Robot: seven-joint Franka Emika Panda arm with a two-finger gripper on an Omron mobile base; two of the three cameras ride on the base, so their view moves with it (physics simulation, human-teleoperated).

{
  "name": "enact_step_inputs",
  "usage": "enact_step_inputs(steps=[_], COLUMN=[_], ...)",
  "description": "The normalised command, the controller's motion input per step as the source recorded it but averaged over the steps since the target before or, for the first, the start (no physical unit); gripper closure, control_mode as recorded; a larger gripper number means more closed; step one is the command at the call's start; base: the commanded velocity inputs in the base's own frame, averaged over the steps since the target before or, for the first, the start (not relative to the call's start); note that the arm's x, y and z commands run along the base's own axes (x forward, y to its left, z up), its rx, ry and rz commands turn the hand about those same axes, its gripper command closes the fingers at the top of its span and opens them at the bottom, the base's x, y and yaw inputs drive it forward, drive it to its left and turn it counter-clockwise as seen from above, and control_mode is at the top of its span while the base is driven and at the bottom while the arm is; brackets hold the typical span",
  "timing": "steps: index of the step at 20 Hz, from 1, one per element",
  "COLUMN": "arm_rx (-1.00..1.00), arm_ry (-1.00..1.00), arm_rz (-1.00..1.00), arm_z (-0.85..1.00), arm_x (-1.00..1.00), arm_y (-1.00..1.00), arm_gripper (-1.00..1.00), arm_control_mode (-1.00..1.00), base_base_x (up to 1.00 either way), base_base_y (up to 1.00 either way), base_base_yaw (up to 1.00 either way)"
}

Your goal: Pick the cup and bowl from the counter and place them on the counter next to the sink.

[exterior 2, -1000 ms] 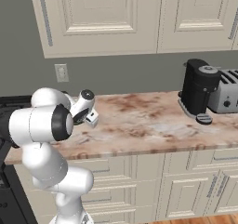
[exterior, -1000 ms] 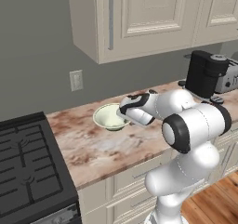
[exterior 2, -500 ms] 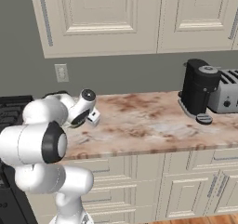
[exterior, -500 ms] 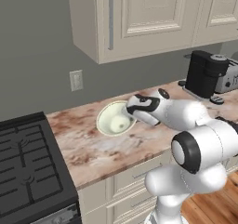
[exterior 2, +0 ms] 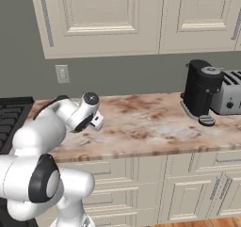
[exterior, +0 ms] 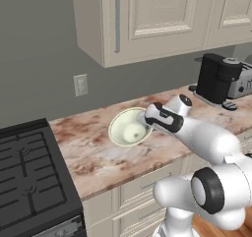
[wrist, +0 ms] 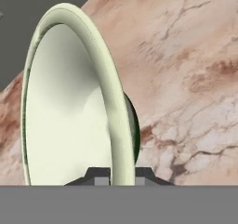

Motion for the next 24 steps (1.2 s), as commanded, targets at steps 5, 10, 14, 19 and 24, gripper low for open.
enact_step_inputs(steps=[5,10,14,19,24], arm_rx=[0.03,0.17,0.20,0.11,0.04], arm_ry=[0.15,0.14,0.04,0.00,0.07], arm_rz=[-0.08,-0.12,-0.05,0.03,0.09], arm_z=[0.24,0.41,0.17,0.06,0.00], arm_x=[-0.01,-0.12,-0.27,-0.32,-0.33], arm_y=[-0.50,-0.43,-0.16,0.00,0.00], arm_gripper=[1.00,1.00,1.00,1.00,1.00], arm_control_mode=[-1.00,-1.00,-1.00,-1.00,-1.00], base_base_x=[0.00,0.00,0.00,0.00,0.00], base_base_y=[0.00,0.00,0.00,0.00,0.00], base_base_yaw=[0.00,0.00,0.00,0.00,0.00])
